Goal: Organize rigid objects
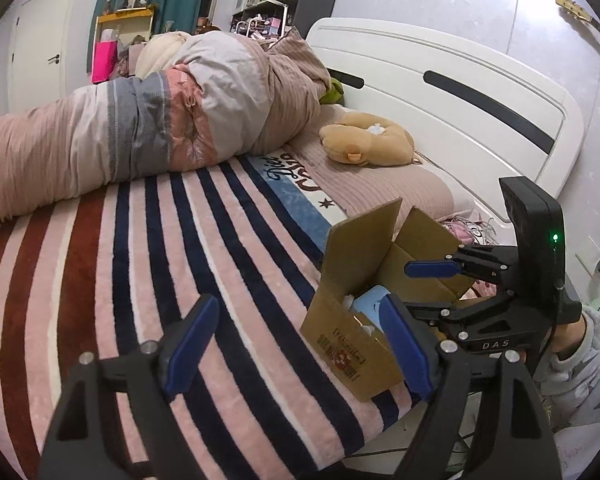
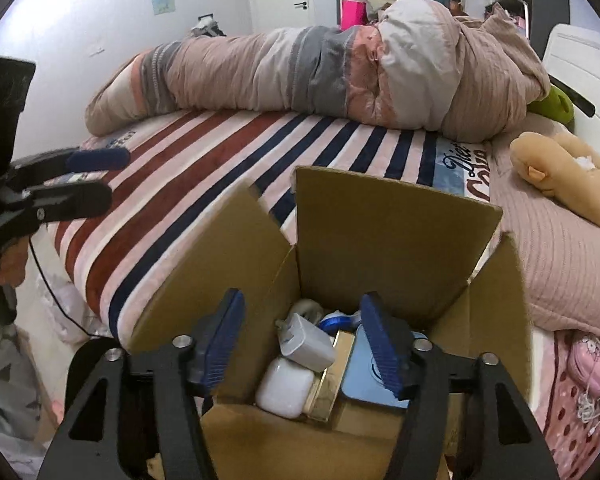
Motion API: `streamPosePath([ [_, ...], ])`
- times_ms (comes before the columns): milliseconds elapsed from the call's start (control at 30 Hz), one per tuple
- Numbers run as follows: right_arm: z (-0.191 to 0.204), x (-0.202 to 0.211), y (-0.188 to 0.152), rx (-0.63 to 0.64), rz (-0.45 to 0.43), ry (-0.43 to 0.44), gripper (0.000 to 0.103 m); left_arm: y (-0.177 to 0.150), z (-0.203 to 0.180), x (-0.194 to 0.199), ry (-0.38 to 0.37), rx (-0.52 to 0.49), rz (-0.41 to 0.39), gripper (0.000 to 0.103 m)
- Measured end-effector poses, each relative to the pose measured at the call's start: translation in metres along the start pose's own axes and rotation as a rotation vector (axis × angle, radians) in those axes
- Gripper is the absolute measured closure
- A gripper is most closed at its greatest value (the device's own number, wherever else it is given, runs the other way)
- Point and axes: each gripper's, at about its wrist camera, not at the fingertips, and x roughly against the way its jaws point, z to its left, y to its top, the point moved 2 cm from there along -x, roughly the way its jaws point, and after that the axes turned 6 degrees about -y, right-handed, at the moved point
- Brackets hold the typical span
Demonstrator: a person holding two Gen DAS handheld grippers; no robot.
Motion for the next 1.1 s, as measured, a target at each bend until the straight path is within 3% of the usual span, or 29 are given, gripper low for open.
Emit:
streamPosePath([
  [167, 0.001, 0.007, 0.001, -0.007, -0.018, 0.001, 0.045, -0.003, 0.004, 0.002, 0.031, 0.005, -0.022, 0.015],
  [267, -0.002, 0.016, 0.004, -0.024, -0.063, 0.015, 0.037, -0.004, 0.001, 0.008, 0.077, 0.02, -0.066, 0.008],
  [333, -0.004, 0.029, 0.006, -0.025, -0.14, 0.035, 0.019, -0.003, -0.003, 0.014, 0.111, 0.022, -0.104, 0.006],
  [433, -0.002, 0.055, 0.007, 0.018, -0.27, 0.015, 0.004, -0.001, -0.009, 0.024, 0.217, 0.04, -0.154, 0.006],
  [533, 0.006, 0.078, 0.005, 0.106, -0.399, -0.014, 0.0, -0.004, -0.01, 0.039, 0.328, 0.076, -0.233, 0.001],
  [633, 0.018, 0.092, -0.003, 0.193, -0.501, -0.005, 0.0, -0.003, -0.011, 0.046, 0.373, 0.11, -0.252, 0.001],
  [767, 0.018, 0.094, -0.008, 0.177, -0.524, 0.058, 0.0, -0.005, -0.011, 0.05, 0.4, 0.128, -0.262, 0.001],
  [1100, 0.011, 0.093, -0.01, 0.126, -0.478, 0.063, 0.0, -0.009, -0.018, 0.05, 0.423, 0.114, -0.261, 0.001],
])
